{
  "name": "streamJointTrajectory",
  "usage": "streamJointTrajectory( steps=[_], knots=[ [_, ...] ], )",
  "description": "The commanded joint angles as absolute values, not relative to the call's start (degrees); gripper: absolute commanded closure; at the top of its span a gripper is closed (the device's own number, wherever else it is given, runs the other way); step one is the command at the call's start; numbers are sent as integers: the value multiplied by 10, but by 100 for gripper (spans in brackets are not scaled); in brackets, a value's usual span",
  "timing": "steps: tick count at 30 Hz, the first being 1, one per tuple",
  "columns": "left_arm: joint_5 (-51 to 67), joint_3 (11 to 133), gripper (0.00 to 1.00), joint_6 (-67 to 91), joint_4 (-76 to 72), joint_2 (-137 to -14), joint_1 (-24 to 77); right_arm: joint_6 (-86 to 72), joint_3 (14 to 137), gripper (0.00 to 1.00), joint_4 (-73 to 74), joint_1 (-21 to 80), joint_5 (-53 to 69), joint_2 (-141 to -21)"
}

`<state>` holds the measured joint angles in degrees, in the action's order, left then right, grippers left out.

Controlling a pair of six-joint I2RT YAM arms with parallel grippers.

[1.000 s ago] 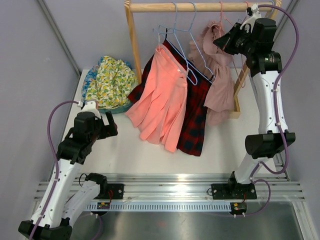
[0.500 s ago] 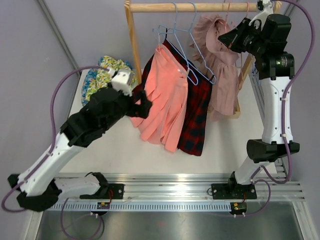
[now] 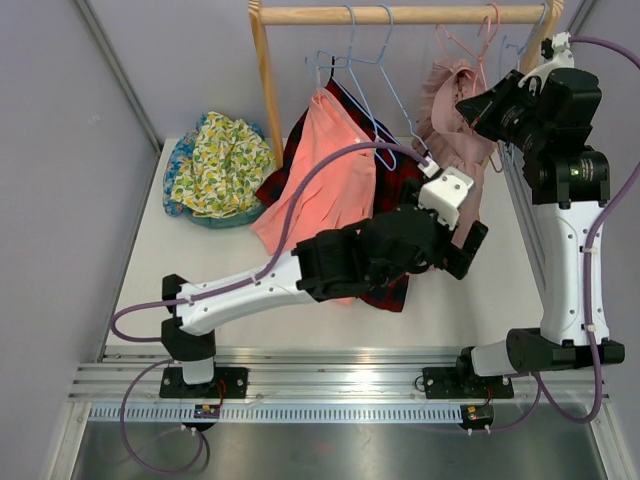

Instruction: Remove the skirt from the hanger

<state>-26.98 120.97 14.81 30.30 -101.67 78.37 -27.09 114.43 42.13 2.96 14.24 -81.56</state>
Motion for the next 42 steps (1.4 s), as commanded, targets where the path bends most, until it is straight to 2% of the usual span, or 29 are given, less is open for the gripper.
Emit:
streamJointTrajectory(
  steps=[1, 8, 9, 11, 12, 13, 15, 22, 24, 25, 33, 37, 42],
  knots=[
    [-302, 1259, 1, 144, 257, -1035, 802, -289, 1148, 100, 410, 33, 76, -772],
    [-346, 1230, 1, 156, 236, -1052, 812, -292, 1157, 100, 425, 33, 81, -759],
    [-365, 1221, 5, 156, 233, -1052, 812, -294, 1161, 100, 431, 33, 84, -758],
    [-379, 1210, 28, 152, 223, -1049, 812, -301, 1162, 100, 432, 33, 96, -753],
    [-381, 1202, 61, 148, 215, -1048, 812, -305, 1160, 100, 427, 33, 99, -751],
    [-382, 1200, 76, 146, 210, -1049, 812, -307, 1158, 100, 425, 33, 103, -747],
    [-376, 1197, 100, 145, 204, -1049, 812, -311, 1155, 100, 424, 33, 104, -745],
    [-360, 1121, 100, 138, 167, -1013, 834, -309, 1155, 100, 420, 33, 93, -755],
    [-373, 1053, 100, 128, 135, -977, 860, -308, 1163, 100, 418, 33, 89, -763],
    [-387, 969, 100, 116, 97, -935, 897, -303, 1172, 100, 419, 33, 86, -774],
    [-422, 743, 100, 196, 91, -844, 1014, -293, 1202, 100, 420, 33, 69, -792],
    [-447, 681, 100, 259, 118, -810, 1054, -294, 1201, 100, 419, 33, 67, -792],
    [-503, 672, 100, 303, 172, -794, 1052, -297, 1202, 100, 444, 32, 97, -782]
  ],
)
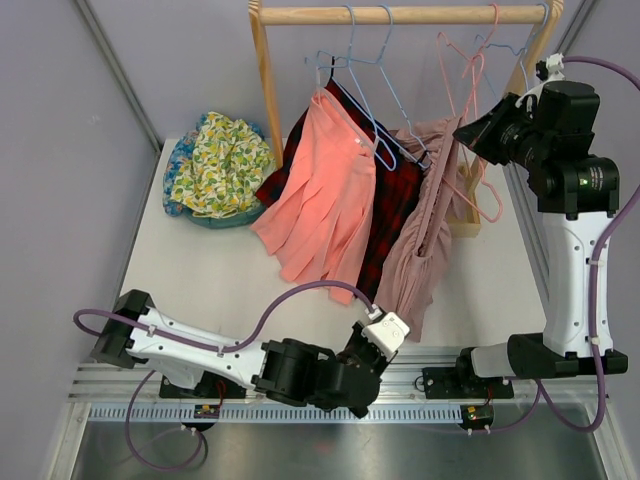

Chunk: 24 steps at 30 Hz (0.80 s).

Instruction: Remove the skirt from the hanger

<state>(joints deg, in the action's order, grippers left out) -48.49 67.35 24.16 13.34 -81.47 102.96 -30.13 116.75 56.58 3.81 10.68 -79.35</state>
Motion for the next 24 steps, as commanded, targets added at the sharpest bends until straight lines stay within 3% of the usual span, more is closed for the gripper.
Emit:
streamJointTrajectory(
  steps=[1, 7, 9, 14, 17, 24],
  knots=[
    [-511, 681, 100, 301, 184, -797, 1046, -298, 1199, 100, 452, 33, 106, -774],
    [-531, 792, 100, 208, 230, -815, 951, -303, 1106, 100, 506, 33, 160, -661],
    [-484, 836, 100, 189, 250, -816, 889, -301, 1101, 100, 545, 33, 160, -622],
    [-444, 902, 100, 158, 309, -844, 758, -265, 1200, 100, 733, 33, 120, -603],
    [-457, 915, 100, 150, 325, -834, 737, -258, 1228, 100, 772, 32, 94, -585],
    [-452, 882, 100, 226, 422, -720, 744, -292, 1137, 100, 643, 32, 102, -593]
  ],
)
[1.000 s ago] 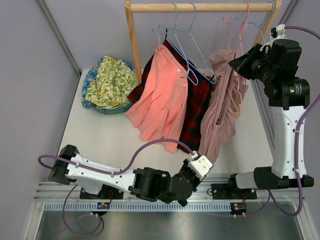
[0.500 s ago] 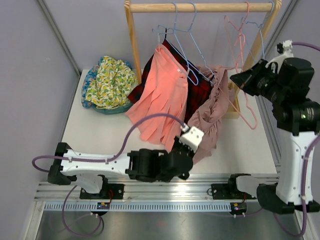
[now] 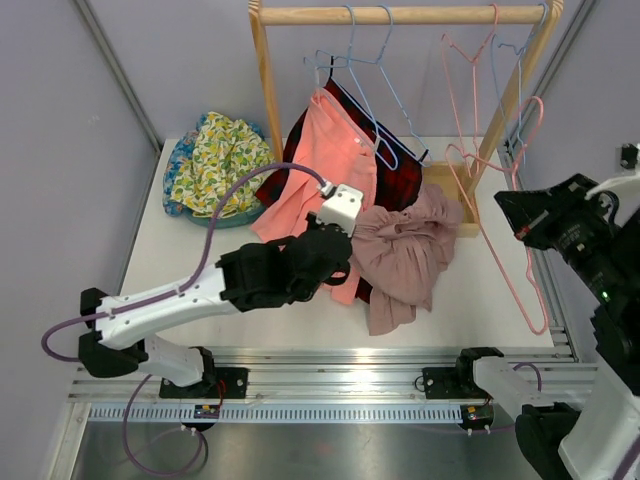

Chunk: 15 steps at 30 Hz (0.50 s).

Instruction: Remove the skirt from the hanger

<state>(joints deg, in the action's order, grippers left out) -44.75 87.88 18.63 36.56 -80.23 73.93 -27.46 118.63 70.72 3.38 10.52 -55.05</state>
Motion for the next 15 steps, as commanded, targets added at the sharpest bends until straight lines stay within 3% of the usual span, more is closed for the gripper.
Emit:
streamJointTrajectory(
  steps=[1, 4, 6, 15],
  knots=[
    [-469, 885, 100, 242, 456, -715, 744, -306, 1120, 100, 619, 33, 110, -607],
    [-547, 882, 100, 287, 581, -692, 744, -316, 1135, 100, 546, 33, 106, -661],
    [-541, 875, 100, 277, 622, -662, 725, -316, 1187, 100, 520, 33, 94, -717],
    [-474, 934, 100, 135, 579, -623, 536, -317, 1414, 100, 497, 33, 91, -914]
  ],
)
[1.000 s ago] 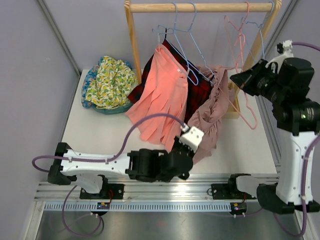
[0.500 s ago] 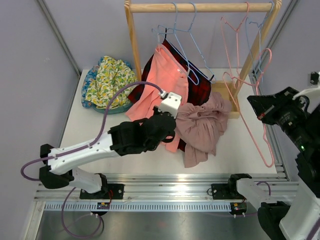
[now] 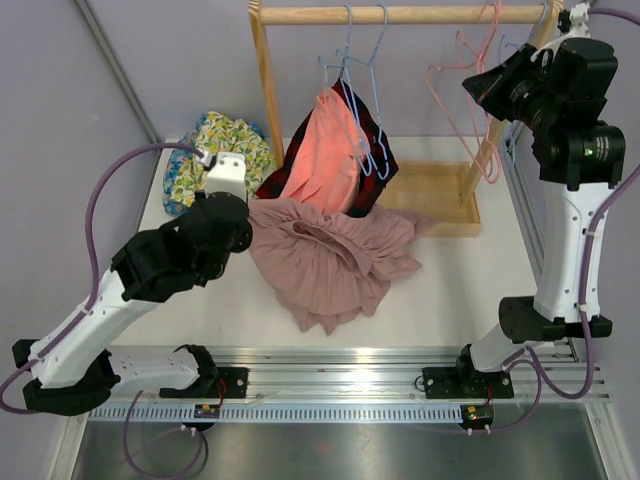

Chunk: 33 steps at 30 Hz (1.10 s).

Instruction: Remove the skirt from the hanger

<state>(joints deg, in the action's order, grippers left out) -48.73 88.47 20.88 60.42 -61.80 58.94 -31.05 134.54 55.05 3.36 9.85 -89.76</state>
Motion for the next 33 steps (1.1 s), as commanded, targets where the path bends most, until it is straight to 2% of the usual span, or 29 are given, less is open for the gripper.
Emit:
streamJointTrajectory(
  steps=[1, 8, 15, 20, 24, 29, 33],
  knots=[
    [-463, 946, 100, 118, 563, -628, 515, -317, 1422, 100, 491, 33, 90, -925],
    [-354, 1162, 100, 7, 534, -735, 327, -320, 1431, 100, 447, 33, 91, -990],
    [-289, 1432, 100, -2, 540, -945, 203, -312, 1358, 100, 431, 33, 103, -1012],
    [-250, 1414, 100, 22, 410, -945, 149, -294, 1282, 100, 414, 33, 91, -970],
    [-206, 1312, 100, -36, 191, -918, 136, -288, 1178, 100, 400, 31, 90, -908],
    [-171, 1423, 100, -45, 183, -1025, 111, -291, 1072, 100, 376, 32, 97, -834],
    [-133, 1353, 100, 15, 156, -1040, 90, -286, 992, 100, 365, 32, 96, -789]
  ],
)
